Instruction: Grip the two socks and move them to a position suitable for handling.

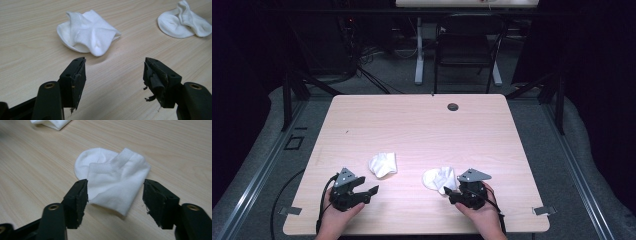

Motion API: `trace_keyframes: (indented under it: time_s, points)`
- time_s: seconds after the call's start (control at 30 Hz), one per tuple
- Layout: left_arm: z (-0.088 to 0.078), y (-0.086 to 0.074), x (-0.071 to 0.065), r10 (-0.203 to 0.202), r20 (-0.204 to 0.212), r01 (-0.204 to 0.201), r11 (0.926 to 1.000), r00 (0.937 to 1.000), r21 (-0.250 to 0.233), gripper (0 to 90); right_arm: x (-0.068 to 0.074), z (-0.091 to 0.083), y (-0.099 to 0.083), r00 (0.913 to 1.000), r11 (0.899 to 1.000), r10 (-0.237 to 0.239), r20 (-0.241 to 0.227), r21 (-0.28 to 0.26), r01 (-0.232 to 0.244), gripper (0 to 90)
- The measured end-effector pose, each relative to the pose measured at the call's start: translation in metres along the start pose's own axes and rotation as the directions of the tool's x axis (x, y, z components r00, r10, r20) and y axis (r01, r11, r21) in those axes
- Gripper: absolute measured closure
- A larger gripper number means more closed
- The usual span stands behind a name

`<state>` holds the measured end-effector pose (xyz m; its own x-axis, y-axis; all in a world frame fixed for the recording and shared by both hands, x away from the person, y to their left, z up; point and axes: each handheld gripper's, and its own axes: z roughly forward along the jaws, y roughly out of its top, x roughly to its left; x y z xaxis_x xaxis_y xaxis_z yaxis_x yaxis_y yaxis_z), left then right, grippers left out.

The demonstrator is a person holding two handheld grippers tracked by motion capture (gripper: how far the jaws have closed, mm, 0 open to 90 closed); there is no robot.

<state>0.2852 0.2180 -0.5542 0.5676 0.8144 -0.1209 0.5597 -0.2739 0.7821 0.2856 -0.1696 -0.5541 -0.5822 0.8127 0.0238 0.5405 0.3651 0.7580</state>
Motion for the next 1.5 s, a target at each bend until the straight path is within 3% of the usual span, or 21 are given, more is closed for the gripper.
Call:
trace_keyframes:
  time_s: [0.2, 0.4, 0.6, 0.83, 0.9, 1.1, 1.37, 1.5]
  points:
    - [0.0, 0.0, 0.001, -0.016, 0.01, 0.016, 0.9998, 0.9998, -0.01, 40.3, -0.007, 0.007, 0.01, 0.9982, 0.998, 0.06, 0.008, 0.009, -0.06, 58.6]
    - [0.0, -0.001, 0.001, -0.021, 0.015, 0.021, 0.9997, 0.9997, -0.013, 42.1, -0.011, 0.02, 0.013, 0.9979, 0.998, 0.054, 0.036, 0.008, -0.054, 72.5]
    - [0.002, 0.0, -0.001, -0.01, 0.026, 0.01, 1.0, 0.9996, 0.001, 42.0, -0.012, 0.028, 0.014, 0.9975, 0.998, 0.064, 0.03, 0.015, -0.065, 75.2]
    - [0.004, 0.0, -0.002, 0.006, 0.032, -0.007, 0.9998, 0.9995, 0.016, 44.4, -0.01, 0.036, 0.009, 0.999, 0.998, 0.041, 0.018, 0.047, -0.042, 76.4]
    - [0.005, 0.0, -0.002, 0.005, 0.029, -0.006, 0.9999, 0.9996, 0.016, 45.6, -0.007, 0.039, 0.006, 0.9997, 0.997, 0.012, 0.021, 0.072, -0.014, 76.9]
    - [0.008, 0.005, 0.002, -0.006, 0.008, 0.006, 1.0, 0.9999, 0.004, 47.3, -0.002, 0.039, 0.004, 1.0, 0.998, -0.001, -0.004, 0.07, 0.001, 77.5]
    - [0.016, 0.026, 0.01, -0.039, -0.011, 0.039, 0.999, 0.9992, -0.023, 56.2, 0.012, 0.037, 0.003, 0.9982, 0.995, -0.036, -0.049, 0.089, 0.041, 76.8]
    - [0.029, 0.037, 0.015, -0.037, -0.036, 0.037, 0.9992, 0.9987, -0.017, 60.6, 0.02, 0.036, 0.003, 0.9962, 0.994, -0.05, -0.072, 0.096, 0.057, 77.0]
